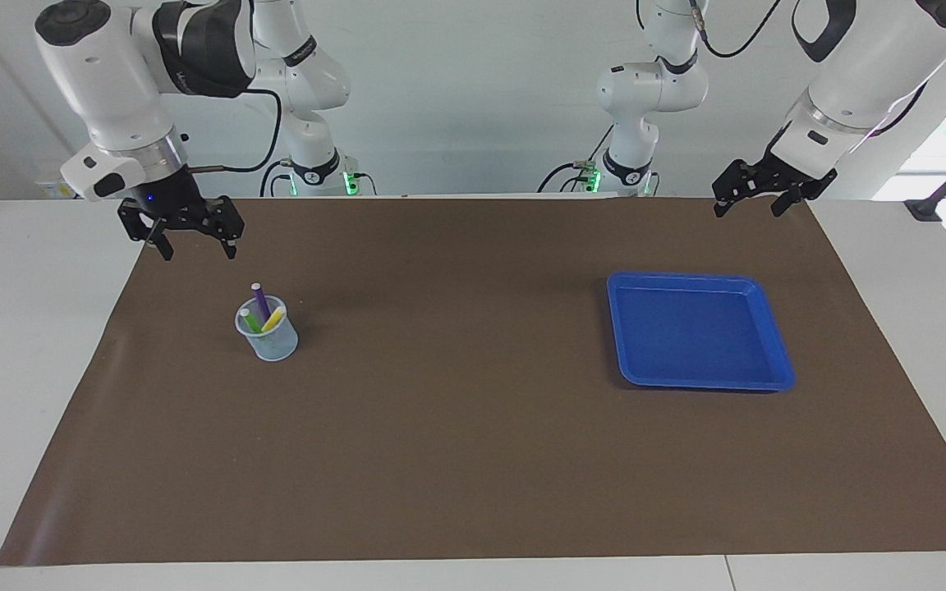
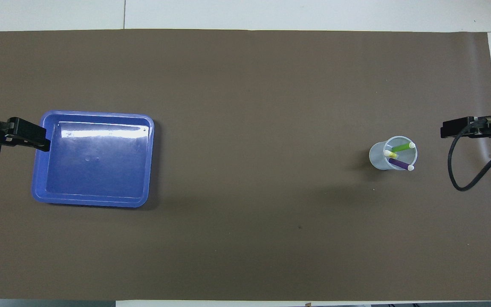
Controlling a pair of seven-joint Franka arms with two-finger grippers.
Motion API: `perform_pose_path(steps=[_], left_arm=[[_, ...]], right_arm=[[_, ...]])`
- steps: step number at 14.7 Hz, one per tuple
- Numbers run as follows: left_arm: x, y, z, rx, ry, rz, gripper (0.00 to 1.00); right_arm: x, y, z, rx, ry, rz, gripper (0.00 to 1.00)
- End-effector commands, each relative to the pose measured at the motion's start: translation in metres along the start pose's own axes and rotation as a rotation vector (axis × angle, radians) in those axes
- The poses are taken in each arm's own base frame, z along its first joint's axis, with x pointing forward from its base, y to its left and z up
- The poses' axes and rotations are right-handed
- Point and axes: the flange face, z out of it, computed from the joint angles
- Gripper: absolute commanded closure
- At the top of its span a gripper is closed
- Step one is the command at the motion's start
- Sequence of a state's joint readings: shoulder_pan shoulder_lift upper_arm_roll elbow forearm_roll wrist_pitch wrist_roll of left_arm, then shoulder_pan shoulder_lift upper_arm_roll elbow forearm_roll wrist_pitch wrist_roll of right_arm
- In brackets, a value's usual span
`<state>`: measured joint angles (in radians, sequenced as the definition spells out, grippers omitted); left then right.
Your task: Transfer and insert pens with both arms
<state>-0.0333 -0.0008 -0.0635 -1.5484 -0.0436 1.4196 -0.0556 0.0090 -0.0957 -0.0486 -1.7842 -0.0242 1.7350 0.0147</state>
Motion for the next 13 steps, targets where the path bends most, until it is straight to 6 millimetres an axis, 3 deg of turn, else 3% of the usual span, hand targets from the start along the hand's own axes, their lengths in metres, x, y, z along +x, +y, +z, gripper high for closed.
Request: perform_pose_path(steps=[1, 13], left_arm=[[-0.006, -0.002, -0.004, 0.011, 0.000, -0.006, 0.00], [-0.007, -0.002, -0.005, 0.011, 0.001, -0.006, 0.00]], right_arm=[[-0.001, -0.003, -0.015, -0.014, -0.039, 0.040, 0.00], [-0.009, -0.005, -0.018, -0.017, -0.096, 0.034, 0.00]])
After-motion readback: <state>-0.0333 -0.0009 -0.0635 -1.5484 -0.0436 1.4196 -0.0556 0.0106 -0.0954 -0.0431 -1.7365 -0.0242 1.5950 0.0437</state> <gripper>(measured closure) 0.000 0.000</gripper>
